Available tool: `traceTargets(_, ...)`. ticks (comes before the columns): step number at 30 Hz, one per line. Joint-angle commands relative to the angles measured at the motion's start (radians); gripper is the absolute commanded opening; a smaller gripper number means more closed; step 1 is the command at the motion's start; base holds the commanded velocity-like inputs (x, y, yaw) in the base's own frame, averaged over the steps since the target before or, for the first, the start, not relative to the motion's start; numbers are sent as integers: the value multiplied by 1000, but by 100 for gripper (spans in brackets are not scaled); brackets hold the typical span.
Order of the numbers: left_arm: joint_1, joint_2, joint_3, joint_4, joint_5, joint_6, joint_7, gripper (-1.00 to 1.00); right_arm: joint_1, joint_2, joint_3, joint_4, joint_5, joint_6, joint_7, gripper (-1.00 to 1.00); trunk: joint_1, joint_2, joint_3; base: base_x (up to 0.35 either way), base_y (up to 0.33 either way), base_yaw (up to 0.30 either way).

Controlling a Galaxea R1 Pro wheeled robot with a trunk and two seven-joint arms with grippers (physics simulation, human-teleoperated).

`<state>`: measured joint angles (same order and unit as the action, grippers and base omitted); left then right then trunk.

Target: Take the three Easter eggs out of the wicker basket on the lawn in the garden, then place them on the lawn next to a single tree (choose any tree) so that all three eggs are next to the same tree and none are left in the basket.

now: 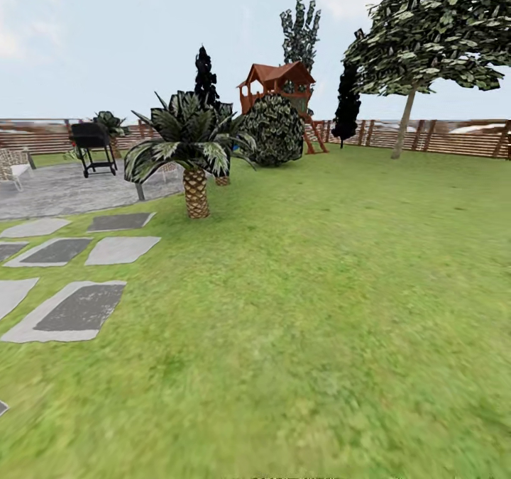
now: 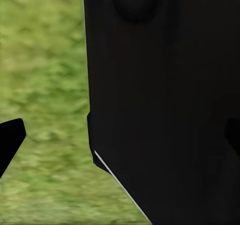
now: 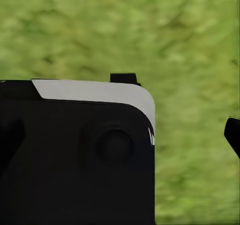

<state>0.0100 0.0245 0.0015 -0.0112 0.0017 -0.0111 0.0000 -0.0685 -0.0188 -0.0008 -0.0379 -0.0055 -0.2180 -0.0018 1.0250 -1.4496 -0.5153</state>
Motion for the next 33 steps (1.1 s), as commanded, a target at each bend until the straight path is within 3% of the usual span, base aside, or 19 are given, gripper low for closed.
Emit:
traceTargets(1, 1, 0, 0, -1, 0, -1, 0, 100, -1, 0, 0, 1, -1, -4, 0, 100, 0, 0, -2, 0, 0, -195)
traceTargets(33, 1, 0, 0, -1, 0, -1, 0, 100, -1, 2, 2, 3, -1, -27, -1, 100, 0, 0, -41, 0, 0, -195)
